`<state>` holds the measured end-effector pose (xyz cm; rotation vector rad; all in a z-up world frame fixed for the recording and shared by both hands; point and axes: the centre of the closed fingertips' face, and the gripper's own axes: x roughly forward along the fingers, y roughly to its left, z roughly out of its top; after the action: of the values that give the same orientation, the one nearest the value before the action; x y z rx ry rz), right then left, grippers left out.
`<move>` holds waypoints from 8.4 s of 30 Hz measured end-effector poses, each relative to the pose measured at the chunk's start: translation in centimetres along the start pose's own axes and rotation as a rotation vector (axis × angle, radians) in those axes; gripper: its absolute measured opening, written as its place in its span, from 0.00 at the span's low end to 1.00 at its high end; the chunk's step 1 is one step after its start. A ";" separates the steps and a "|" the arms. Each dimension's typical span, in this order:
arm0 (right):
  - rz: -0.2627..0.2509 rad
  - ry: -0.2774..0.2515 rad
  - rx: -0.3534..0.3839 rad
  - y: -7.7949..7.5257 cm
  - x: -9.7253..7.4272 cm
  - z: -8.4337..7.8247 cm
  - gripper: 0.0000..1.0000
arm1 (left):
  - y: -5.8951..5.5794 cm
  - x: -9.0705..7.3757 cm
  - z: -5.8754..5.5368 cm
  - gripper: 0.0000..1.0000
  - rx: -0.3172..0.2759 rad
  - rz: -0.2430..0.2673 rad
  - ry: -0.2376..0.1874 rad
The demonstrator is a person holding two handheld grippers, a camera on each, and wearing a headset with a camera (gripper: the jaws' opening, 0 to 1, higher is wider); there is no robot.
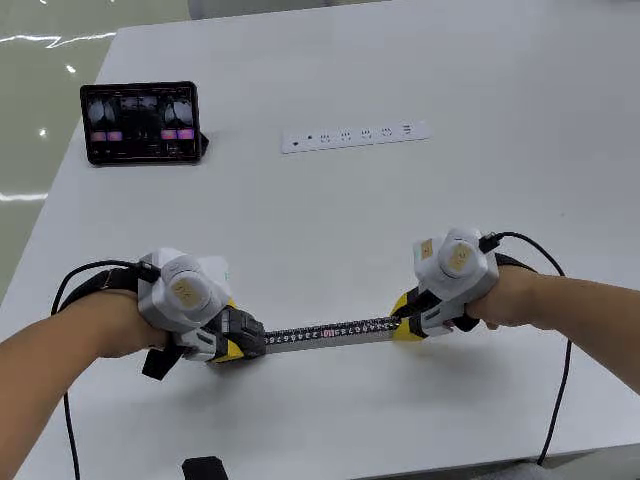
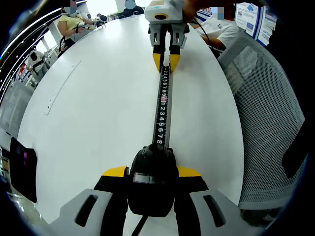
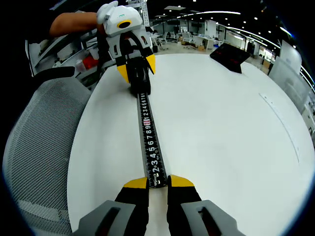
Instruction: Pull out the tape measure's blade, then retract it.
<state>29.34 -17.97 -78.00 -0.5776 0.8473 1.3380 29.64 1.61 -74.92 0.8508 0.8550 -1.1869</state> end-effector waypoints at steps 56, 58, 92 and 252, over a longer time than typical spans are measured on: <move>-0.021 0.030 0.026 -0.3 -2.5 -3.1 0.09 | -0.1 0.0 0.0 0.31 0.002 0.003 0.000; -0.021 0.031 0.026 -0.3 -2.5 -3.2 0.09 | -0.1 0.0 0.0 0.31 0.002 0.003 0.001; -0.023 0.110 -0.082 -0.3 -2.3 -3.5 0.12 | 0.1 0.2 0.1 0.33 -0.010 0.008 -0.046; -0.460 -0.235 0.424 6.6 -17.4 -10.6 0.99 | -3.7 -10.6 -5.3 0.99 -0.720 0.404 -0.512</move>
<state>20.50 -35.60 -69.60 -0.2510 0.7211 0.7584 23.77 10.15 -68.07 0.0982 0.5777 -0.6129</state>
